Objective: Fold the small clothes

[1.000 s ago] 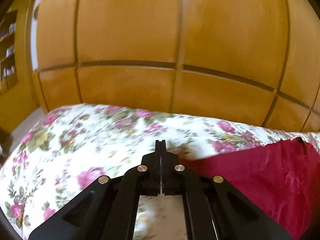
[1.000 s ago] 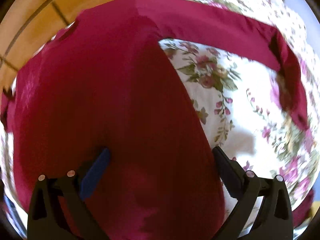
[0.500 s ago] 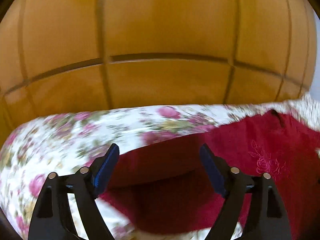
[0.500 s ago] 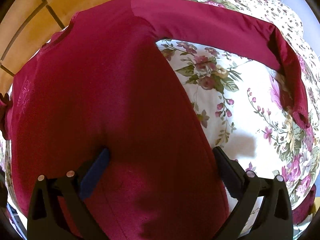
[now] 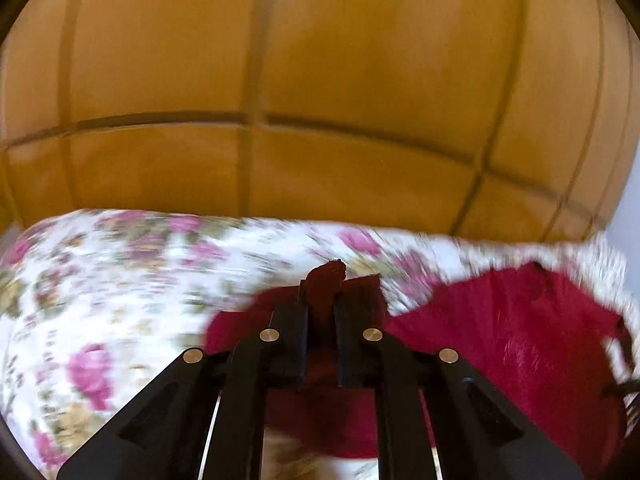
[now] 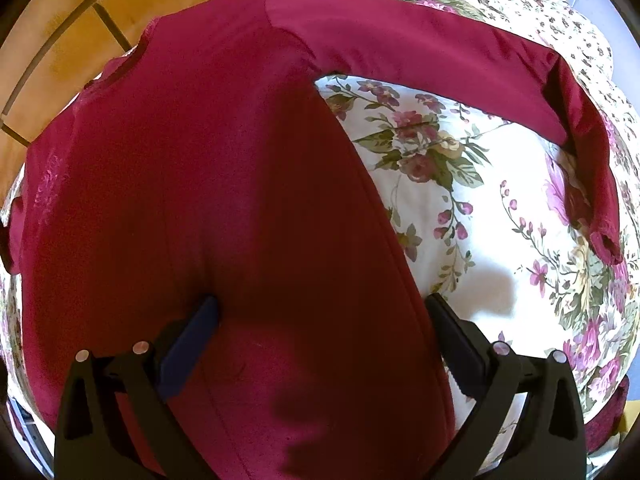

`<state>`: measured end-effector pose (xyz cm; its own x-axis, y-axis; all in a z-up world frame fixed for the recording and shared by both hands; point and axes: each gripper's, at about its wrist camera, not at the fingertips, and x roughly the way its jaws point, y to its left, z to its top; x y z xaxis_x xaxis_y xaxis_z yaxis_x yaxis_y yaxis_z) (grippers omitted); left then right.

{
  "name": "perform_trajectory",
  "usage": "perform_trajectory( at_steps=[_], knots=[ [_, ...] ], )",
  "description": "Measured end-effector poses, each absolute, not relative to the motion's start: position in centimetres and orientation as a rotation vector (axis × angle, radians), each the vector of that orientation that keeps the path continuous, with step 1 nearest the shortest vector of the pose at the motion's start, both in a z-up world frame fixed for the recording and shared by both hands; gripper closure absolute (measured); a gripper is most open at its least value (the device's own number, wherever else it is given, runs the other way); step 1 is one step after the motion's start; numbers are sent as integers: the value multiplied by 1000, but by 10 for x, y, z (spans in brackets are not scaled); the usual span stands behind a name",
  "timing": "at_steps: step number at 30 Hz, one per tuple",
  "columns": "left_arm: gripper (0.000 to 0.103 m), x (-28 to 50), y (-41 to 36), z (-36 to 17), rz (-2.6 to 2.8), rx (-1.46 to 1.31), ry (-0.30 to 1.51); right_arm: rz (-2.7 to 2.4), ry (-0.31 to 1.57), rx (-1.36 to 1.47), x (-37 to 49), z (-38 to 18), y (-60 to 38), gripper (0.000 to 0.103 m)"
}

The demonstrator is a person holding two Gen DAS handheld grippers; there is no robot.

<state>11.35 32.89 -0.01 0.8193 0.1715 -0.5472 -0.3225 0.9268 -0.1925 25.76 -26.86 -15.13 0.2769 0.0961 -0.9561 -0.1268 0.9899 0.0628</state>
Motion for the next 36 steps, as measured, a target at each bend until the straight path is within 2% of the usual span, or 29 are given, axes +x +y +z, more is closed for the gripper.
perform_trajectory(
  at_steps=[5, 10, 12, 13, 14, 16, 22, 25, 28, 29, 30, 31, 32, 36],
  knots=[
    [94, 46, 404, 13, 392, -410, 500, 155, 1271, -26, 256, -153, -268, 2],
    [94, -14, 459, -9, 433, -570, 507, 153, 1259, -25, 251, -151, -268, 2],
    [89, -29, 466, -24, 462, -580, 547, 152, 1257, -25, 250, -152, -269, 2],
    [79, -37, 468, -30, 501, -571, 564, 151, 1256, -24, 249, -152, -269, 2],
    [62, -46, 470, -39, 572, -560, 586, 151, 1256, -24, 249, -151, -269, 2],
    [38, -67, 474, -52, 674, -630, 582, 151, 1255, -24, 249, -151, -270, 2],
    [37, -97, 455, -84, 592, -1003, 541, 149, 1252, -24, 246, -150, -269, 2],
    [37, -84, 434, -97, 516, -1064, 581, 148, 1249, -26, 245, -151, -270, 2],
    [37, -64, 422, -96, 533, -1013, 599, 148, 1249, -25, 244, -150, -270, 2],
    [39, -59, 422, -96, 541, -1010, 600, 147, 1248, -26, 244, -150, -270, 2],
    [47, -52, 422, -96, 560, -1013, 601, 148, 1247, -27, 244, -150, -270, 2],
    [72, -48, 424, -97, 573, -1017, 604, 148, 1247, -27, 244, -150, -271, 2],
    [90, -37, 424, -96, 593, -1002, 638, 148, 1247, -26, 244, -150, -271, 2],
    [94, -7, 397, -62, 642, -756, 653, 144, 1246, -30, 244, -150, -271, 2]
  ],
)
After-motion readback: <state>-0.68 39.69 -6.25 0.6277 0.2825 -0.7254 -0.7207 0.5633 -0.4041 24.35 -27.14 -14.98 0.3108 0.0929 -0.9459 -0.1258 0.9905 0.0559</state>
